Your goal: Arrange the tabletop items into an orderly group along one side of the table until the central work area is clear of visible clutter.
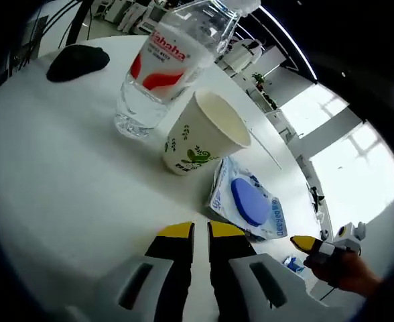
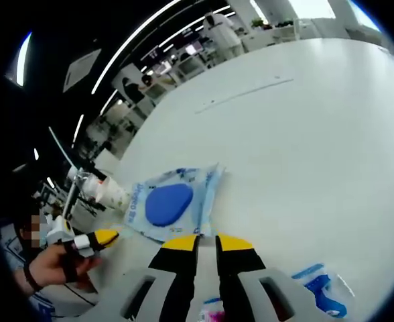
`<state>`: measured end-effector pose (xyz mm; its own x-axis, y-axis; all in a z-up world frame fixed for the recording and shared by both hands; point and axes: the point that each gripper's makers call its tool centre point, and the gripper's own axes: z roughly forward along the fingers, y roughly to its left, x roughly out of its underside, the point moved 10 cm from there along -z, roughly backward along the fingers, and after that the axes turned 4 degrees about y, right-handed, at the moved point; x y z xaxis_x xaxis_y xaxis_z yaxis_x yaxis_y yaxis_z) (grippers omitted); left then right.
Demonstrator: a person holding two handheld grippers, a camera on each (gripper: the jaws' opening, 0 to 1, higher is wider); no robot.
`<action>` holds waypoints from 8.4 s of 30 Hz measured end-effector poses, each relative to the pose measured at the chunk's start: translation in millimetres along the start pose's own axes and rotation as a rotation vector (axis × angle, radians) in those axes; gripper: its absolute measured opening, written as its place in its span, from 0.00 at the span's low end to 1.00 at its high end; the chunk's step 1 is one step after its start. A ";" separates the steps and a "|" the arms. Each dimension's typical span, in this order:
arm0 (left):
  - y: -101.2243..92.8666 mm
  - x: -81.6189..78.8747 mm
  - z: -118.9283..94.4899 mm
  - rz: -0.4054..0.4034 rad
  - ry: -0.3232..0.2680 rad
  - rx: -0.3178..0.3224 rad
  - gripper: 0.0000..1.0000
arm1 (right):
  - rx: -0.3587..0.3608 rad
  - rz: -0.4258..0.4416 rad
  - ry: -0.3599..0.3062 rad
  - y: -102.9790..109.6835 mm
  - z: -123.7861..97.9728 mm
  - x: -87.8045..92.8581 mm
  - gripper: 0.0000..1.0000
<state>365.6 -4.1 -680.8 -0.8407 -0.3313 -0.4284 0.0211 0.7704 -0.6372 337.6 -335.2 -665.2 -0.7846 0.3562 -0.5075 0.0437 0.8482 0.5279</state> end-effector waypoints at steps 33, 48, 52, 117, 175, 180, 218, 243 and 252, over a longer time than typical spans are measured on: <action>-55.0 60.6 -13.2 0.286 0.123 0.083 0.04 | 0.166 -0.076 -0.054 -59.6 -100.0 43.2 0.15; -108.3 115.4 -0.1 0.425 0.276 0.196 0.08 | 0.201 -0.095 0.001 -68.6 -100.6 66.5 0.17; -121.7 130.7 6.3 0.478 0.324 0.211 0.09 | 0.208 -0.095 0.010 -68.3 -99.5 68.1 0.16; -134.9 154.5 43.0 0.465 0.404 0.136 0.00 | 0.184 -0.017 0.021 -67.1 -99.3 97.4 0.00; -88.0 133.0 -13.6 0.429 0.325 0.109 0.04 | 0.253 0.233 -0.119 -96.7 -44.9 -9.1 0.00; -84.0 131.7 -16.6 0.417 0.320 0.098 0.04 | 0.253 0.223 -0.114 -97.2 -40.4 -15.7 0.00; -54.7 110.3 -37.3 0.352 0.236 0.022 0.04 | 0.232 0.152 -0.089 -92.6 -50.0 -8.4 0.03; -36.9 119.1 -44.0 0.236 0.209 -0.034 0.05 | 0.125 -0.003 0.033 -34.1 -44.9 48.8 0.05; -36.0 122.8 -43.5 0.179 0.201 -0.054 0.06 | 0.056 -0.101 0.098 -1.5 -26.5 60.9 0.08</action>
<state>238.1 -48.8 -682.6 -0.9167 -0.0765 -0.3922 0.1548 0.8369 -0.5250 273.4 -325.1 -678.8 -0.8432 0.2301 -0.4858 -0.0066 0.8992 0.4374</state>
